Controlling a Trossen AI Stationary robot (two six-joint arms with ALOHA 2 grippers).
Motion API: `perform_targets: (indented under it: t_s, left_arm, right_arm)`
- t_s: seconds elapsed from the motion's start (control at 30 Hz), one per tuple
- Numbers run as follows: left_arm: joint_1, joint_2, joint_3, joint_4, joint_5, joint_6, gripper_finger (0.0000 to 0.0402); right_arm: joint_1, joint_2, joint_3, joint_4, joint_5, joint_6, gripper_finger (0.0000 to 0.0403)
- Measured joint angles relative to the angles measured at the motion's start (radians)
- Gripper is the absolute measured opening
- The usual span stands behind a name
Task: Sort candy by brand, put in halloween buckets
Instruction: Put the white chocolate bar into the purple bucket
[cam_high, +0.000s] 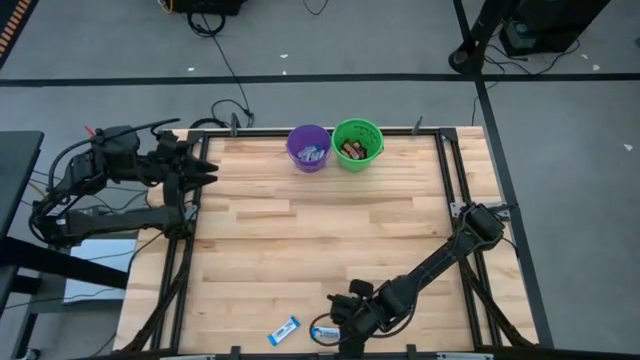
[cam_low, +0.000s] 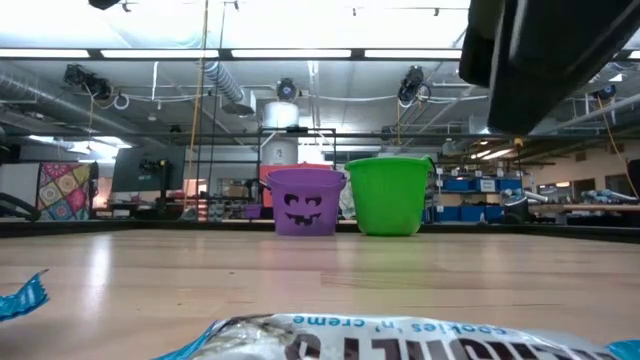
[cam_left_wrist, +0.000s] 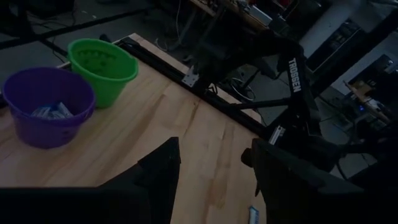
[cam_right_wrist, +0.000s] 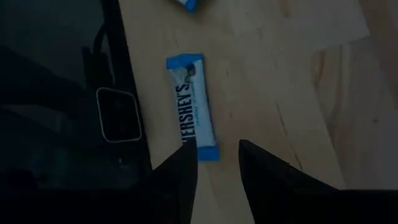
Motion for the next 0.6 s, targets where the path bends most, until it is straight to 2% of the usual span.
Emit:
perform_targets:
  t_s: [0.23, 0.4, 0.6]
  left_arm:
    - [0.0, 0.0, 0.0, 0.005, -0.019, -0.014, 0.0202]
    - [0.0, 0.0, 0.0, 0.03, -0.019, -0.037, 0.0202]
    - [0.0, 0.0, 0.0, 0.041, -0.025, -0.062, 0.0202]
  right_arm:
    - [0.011, 0.0, -0.025, 0.046, -0.027, -0.081, 0.0129]
    - [0.01, 0.0, -0.083, 0.198, -0.071, -0.084, 0.0129]
    - [0.01, 0.0, -0.117, 0.225, -0.048, -0.081, 0.0129]
